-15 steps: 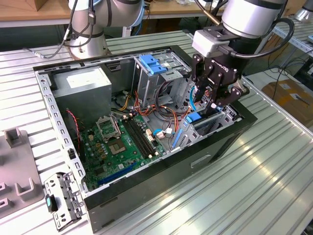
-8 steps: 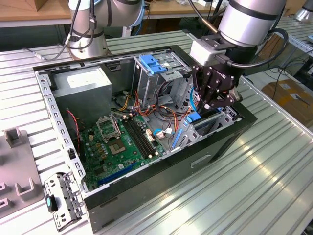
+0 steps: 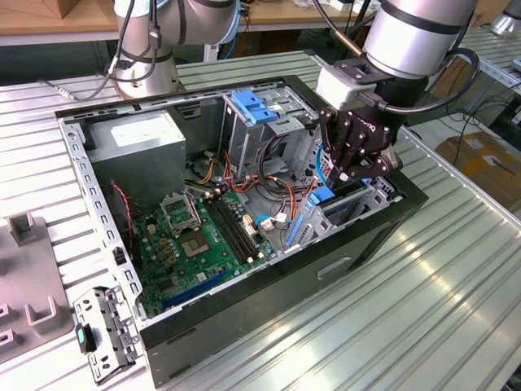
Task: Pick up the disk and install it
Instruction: 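Insert the disk into the insertion slot, then insert the first disk wire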
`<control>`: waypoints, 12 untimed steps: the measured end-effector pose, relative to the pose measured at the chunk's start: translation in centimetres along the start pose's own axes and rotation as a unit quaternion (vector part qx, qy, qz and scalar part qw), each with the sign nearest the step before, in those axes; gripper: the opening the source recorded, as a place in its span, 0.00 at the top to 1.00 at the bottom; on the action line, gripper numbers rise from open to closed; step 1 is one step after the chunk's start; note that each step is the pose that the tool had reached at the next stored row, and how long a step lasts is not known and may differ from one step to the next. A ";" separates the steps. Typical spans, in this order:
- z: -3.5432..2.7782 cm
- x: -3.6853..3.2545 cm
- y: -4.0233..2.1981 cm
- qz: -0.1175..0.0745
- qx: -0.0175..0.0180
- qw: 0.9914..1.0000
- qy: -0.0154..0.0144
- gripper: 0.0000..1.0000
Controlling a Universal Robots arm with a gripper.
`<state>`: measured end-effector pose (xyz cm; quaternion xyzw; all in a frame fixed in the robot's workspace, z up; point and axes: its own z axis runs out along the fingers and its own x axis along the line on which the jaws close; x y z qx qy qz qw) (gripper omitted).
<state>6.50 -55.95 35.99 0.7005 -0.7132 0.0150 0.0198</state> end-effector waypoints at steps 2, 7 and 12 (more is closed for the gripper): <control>0.01 0.00 0.00 0.000 0.000 1.000 0.000 0.89; 0.02 0.00 0.00 0.000 0.000 1.000 0.000 0.89; 0.03 -0.01 -0.37 0.000 0.000 1.000 0.000 0.89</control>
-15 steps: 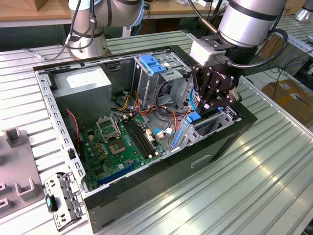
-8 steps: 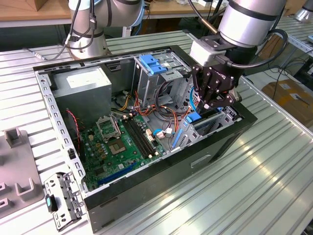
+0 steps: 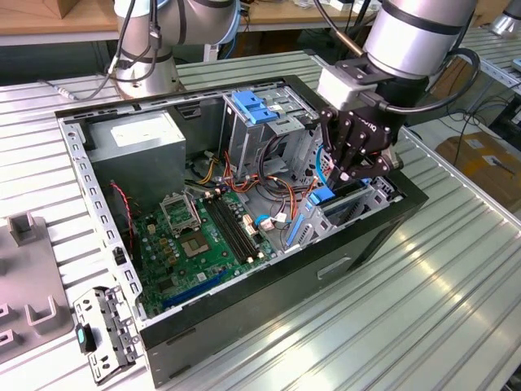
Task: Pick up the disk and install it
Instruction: 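Insert the first disk wire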
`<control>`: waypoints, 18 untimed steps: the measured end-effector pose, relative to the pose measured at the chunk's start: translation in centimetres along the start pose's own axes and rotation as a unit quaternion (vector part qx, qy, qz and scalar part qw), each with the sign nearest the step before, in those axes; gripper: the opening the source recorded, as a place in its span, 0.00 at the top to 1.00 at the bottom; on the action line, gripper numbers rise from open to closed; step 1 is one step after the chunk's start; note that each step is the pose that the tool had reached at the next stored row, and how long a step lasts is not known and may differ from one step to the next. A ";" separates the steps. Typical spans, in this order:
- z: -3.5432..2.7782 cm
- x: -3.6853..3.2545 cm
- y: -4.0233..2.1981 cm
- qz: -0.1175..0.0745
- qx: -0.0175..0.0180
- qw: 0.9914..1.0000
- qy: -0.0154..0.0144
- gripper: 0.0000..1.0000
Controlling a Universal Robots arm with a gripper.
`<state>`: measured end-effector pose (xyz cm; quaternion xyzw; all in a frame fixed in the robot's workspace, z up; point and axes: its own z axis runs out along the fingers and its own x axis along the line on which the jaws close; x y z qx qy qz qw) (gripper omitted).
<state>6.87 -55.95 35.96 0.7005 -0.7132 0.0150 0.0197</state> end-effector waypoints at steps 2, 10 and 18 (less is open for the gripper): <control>0.01 -0.01 -0.70 0.000 0.000 1.000 0.000 0.89; 0.11 -0.06 -2.97 -0.002 0.000 1.000 0.001 0.89; -0.41 -0.04 -3.15 -0.041 0.002 0.999 0.002 0.89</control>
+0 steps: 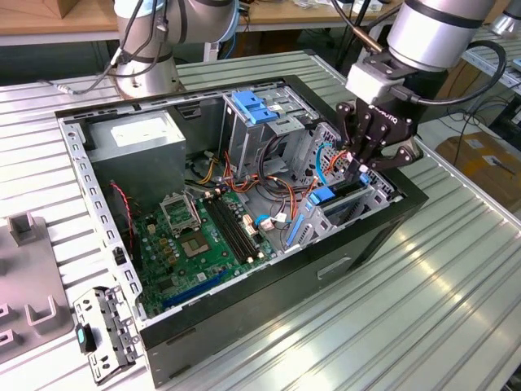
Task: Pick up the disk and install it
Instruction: 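Insert the first disk wire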
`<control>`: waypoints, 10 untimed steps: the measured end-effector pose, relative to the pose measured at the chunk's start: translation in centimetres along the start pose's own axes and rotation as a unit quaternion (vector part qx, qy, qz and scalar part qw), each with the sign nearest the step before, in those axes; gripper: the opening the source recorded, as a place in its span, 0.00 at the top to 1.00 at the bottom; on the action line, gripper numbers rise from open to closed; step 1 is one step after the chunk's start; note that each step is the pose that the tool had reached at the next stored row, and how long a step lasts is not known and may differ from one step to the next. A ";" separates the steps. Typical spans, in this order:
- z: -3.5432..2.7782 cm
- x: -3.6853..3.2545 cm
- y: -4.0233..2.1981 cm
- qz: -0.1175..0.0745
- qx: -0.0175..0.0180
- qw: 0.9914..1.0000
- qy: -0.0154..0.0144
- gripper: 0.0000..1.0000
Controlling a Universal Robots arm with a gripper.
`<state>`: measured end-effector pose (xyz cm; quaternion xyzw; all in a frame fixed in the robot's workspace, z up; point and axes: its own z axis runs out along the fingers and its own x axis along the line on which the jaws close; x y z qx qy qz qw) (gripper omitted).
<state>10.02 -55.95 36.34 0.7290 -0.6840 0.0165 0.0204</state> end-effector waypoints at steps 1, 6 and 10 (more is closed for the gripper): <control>0.00 0.01 -0.16 0.000 0.000 1.000 0.000 0.89; 0.01 0.09 -1.46 -0.009 -0.001 1.000 0.000 0.89; -0.17 0.10 -1.46 -0.031 0.000 1.000 0.000 0.89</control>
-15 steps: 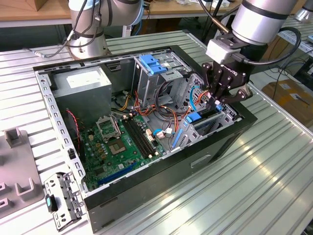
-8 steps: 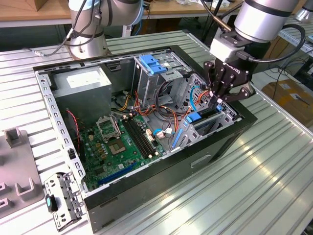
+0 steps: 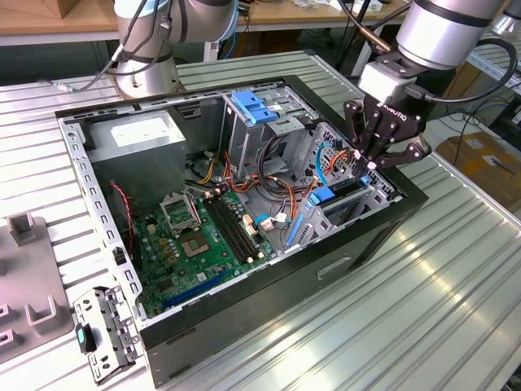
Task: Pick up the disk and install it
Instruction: 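Insert the first disk wire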
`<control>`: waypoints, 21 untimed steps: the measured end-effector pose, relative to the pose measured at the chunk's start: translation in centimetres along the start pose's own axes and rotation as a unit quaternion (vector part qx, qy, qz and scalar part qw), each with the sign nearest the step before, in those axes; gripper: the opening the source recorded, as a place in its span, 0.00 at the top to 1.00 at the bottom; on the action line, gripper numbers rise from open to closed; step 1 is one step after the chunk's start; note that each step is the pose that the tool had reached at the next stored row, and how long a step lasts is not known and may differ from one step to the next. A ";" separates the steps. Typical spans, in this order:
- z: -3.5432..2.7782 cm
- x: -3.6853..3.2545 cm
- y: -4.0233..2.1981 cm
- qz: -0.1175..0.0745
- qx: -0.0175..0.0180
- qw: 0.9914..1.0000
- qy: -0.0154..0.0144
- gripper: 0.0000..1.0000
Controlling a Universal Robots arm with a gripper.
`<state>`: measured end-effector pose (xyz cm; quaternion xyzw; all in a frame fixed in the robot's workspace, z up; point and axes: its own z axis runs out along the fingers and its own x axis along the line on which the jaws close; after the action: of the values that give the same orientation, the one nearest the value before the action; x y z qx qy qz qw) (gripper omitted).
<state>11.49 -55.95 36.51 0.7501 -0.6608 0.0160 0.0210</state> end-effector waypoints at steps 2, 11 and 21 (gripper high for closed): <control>-0.29 0.01 0.00 -0.008 0.000 1.000 0.000 0.89; -0.69 0.19 -1.61 -0.023 -0.002 1.000 0.000 0.89; -0.78 0.20 -1.99 -0.125 0.002 0.992 0.000 0.89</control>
<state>13.49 -55.86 37.27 0.8270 -0.5616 0.0149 0.0214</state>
